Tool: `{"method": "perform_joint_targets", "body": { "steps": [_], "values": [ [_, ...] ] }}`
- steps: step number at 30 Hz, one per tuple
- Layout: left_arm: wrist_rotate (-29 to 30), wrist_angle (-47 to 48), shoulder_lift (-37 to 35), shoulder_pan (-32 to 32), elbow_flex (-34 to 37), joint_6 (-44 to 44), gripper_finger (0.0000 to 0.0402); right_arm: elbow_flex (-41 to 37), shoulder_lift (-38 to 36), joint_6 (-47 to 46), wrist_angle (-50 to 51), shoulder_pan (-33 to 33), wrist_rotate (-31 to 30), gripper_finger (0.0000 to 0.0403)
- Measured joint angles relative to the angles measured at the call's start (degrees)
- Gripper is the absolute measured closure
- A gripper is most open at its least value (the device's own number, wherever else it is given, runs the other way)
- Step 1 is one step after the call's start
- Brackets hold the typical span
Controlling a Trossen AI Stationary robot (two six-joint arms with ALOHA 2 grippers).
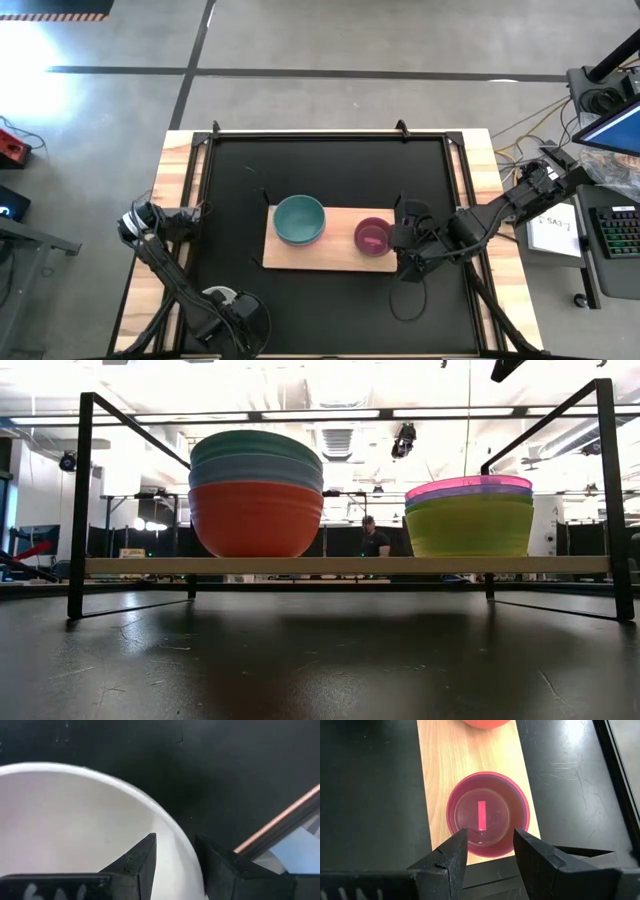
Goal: Place and stack bowls onto a shelf
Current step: Stack the white bowl on top of the green bowl on the shelf
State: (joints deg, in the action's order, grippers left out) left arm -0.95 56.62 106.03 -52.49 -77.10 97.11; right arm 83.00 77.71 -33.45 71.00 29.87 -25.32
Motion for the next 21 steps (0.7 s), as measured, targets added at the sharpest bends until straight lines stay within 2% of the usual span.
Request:
{"method": "perform_joint_targets", "body": {
  "steps": [4, 9, 12, 15, 21],
  "values": [
    [0.19, -0.21, 0.97, 0.01, 0.0, -1.84, 0.0302, 0.0, 0.0, 0.0, 0.02, 0.0, 0.0, 0.0255],
    [0.16, -0.16, 0.96, 0.0, 0.0, -3.8, 0.0381, 0.0, 0.0, 0.0, 0.02, 0.0, 0.0, 0.0255],
    [-0.32, -1.68, 0.28, 0.02, 0.0, -4.96, 0.0392, 0.0, 0.0, 0.01, 0.03, 0.0, 0.0, 0.0255],
    [-0.66, -7.95, -0.96, 0.02, 0.0, -6.75, 0.0396, 0.0, 0.0, 0.0, 0.04, 0.0, 0.0, 0.0255],
    [-1.22, -28.38, -4.58, 0.02, -0.07, -14.85, 0.0401, 0.0, 0.0, 0.0, -0.06, 0.0, 0.02, 0.0255]
  ]
}}
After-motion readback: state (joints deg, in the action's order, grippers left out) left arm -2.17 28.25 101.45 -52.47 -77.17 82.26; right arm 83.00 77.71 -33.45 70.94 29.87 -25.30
